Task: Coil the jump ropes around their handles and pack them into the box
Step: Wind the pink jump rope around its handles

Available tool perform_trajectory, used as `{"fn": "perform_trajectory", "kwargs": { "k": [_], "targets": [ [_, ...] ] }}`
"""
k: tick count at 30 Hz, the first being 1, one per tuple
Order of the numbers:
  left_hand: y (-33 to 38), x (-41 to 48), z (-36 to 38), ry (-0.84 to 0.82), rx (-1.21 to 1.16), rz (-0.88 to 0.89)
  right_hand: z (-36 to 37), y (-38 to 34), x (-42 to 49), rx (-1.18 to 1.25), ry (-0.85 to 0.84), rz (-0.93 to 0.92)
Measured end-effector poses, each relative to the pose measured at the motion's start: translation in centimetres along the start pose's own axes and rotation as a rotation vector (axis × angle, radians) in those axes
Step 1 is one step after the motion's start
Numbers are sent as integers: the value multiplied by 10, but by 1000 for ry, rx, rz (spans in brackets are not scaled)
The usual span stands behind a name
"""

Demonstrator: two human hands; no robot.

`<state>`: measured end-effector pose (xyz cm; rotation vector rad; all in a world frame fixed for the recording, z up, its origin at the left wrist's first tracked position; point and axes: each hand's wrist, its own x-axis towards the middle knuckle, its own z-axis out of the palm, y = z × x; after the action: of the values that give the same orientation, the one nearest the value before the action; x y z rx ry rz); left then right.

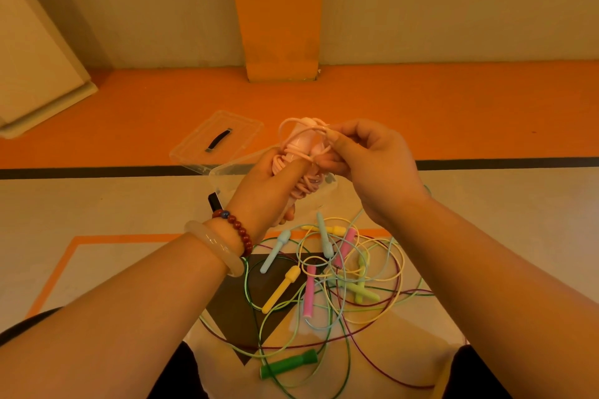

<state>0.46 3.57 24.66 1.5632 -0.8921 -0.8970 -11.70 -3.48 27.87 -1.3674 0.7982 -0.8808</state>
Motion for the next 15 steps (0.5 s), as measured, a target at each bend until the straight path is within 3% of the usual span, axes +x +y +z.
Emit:
{"fn": "perform_trajectory", "kwargs": {
  "k": [10, 15],
  "targets": [
    [0, 0, -6, -17, 67, 62, 1, -2, 0, 296, -15, 114],
    [-2, -2, -3, -31, 24, 40, 0, -1, -1, 122, 20, 97]
  ]
}}
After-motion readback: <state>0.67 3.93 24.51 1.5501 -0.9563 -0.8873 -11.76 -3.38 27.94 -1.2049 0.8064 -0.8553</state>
